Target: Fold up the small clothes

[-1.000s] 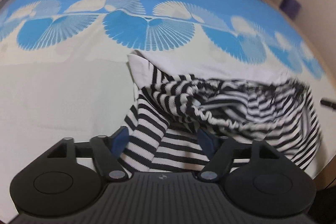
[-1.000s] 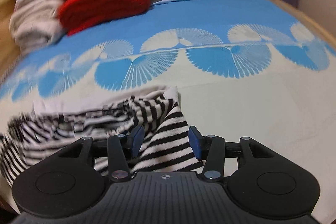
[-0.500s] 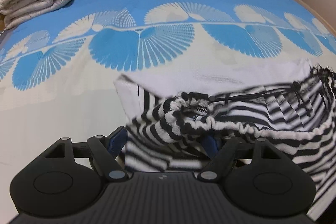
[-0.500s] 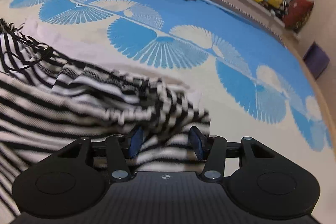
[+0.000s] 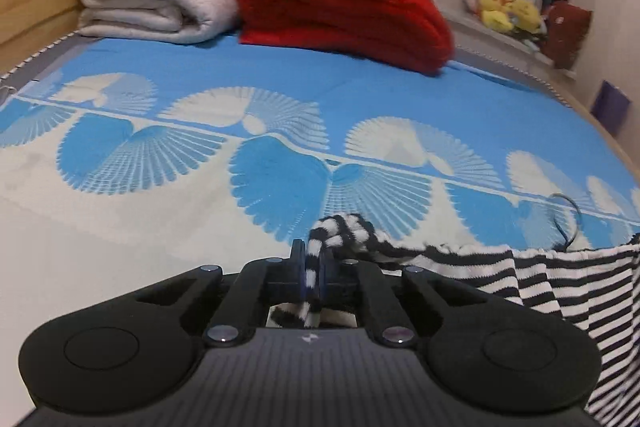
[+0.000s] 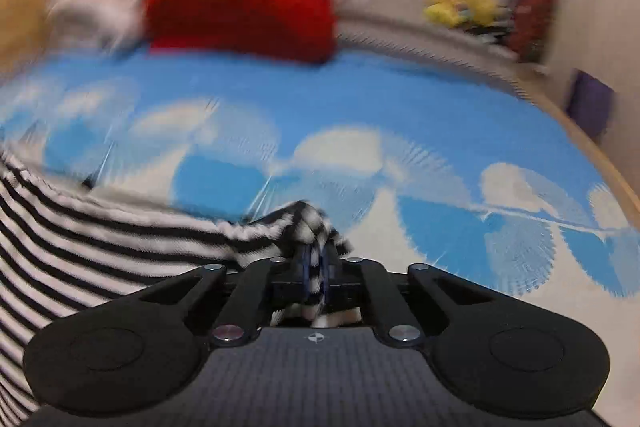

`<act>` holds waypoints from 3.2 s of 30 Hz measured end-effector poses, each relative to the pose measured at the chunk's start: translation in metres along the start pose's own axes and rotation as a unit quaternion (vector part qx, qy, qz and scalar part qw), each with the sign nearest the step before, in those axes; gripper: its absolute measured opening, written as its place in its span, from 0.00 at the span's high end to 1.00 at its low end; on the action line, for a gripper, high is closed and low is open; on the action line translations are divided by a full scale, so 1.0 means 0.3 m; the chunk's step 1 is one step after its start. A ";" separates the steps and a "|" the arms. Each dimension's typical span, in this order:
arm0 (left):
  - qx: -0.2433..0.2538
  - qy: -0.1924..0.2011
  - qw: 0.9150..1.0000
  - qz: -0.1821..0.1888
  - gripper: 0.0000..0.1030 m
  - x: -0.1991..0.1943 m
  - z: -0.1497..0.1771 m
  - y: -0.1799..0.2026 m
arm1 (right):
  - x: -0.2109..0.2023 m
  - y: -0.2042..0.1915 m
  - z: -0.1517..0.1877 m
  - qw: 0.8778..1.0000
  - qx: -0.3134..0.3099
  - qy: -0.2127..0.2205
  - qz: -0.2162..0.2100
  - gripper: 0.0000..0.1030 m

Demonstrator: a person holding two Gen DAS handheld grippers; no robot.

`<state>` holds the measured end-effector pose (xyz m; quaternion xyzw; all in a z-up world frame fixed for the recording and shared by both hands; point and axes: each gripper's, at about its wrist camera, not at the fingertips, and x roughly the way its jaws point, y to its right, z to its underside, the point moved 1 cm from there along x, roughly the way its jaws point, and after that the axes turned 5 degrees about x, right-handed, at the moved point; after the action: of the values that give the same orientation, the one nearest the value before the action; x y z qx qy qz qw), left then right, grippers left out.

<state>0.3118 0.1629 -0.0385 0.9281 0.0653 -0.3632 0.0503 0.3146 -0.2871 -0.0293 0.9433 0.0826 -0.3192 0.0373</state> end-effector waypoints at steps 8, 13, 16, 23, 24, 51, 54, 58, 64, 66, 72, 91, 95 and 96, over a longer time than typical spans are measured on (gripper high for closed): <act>-0.030 0.042 0.999 -0.019 0.93 0.021 -0.036 0.011 | 0.105 -0.013 -0.052 0.995 0.091 0.007 0.036 0.97; -0.024 -0.167 0.986 0.011 0.67 0.229 0.053 0.024 | 0.225 -0.054 -0.009 0.994 0.072 -0.055 0.067 0.90; -0.036 -0.139 0.990 0.012 0.45 0.167 0.032 0.004 | 0.313 -0.049 0.079 0.979 0.078 -0.177 0.069 0.86; -0.089 -0.124 0.986 0.063 0.37 -0.049 0.059 -0.119 | 0.063 0.045 0.033 0.985 0.129 -0.116 0.025 0.58; -0.111 -0.128 0.982 0.079 0.37 -0.087 0.063 -0.145 | 0.019 0.078 0.034 0.983 0.139 -0.116 0.018 0.58; -0.126 -0.293 0.946 0.059 0.49 -0.146 0.367 -0.291 | -0.210 0.312 0.392 0.922 0.294 -0.253 -0.011 0.56; -0.115 -0.292 0.946 0.075 0.73 -0.145 0.374 -0.283 | -0.198 0.303 0.394 0.919 0.302 -0.253 -0.023 0.58; -0.090 -0.257 0.958 0.091 0.99 -0.178 0.344 -0.270 | -0.198 0.280 0.387 0.924 0.286 -0.250 -0.039 0.86; -0.072 -0.137 0.986 0.056 0.99 -0.328 0.286 -0.343 | -0.348 0.357 0.294 0.930 0.342 -0.114 -0.074 0.92; -0.075 -0.219 0.972 0.044 0.98 -0.262 0.347 -0.354 | -0.353 0.366 0.310 0.932 0.333 -0.132 -0.049 0.92; -0.034 -0.258 0.966 -0.006 0.97 -0.228 0.361 -0.335 | -0.242 0.348 0.427 0.908 0.313 -0.277 0.018 0.92; -0.040 -0.171 0.983 0.051 0.66 -0.234 0.246 -0.189 | -0.222 0.211 0.302 0.963 0.175 -0.204 0.032 0.70; -0.040 -0.121 0.986 0.110 0.66 -0.250 0.190 -0.098 | -0.262 0.142 0.229 0.978 0.161 -0.127 -0.046 0.70; -0.029 -0.115 0.986 0.120 0.66 -0.267 0.190 -0.063 | -0.257 0.118 0.221 0.978 0.155 -0.123 -0.068 0.70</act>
<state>0.2125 0.1668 -0.0266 0.8794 -0.0418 -0.4567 0.1277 0.2210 -0.3403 -0.0344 0.8833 0.0907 -0.4437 -0.1208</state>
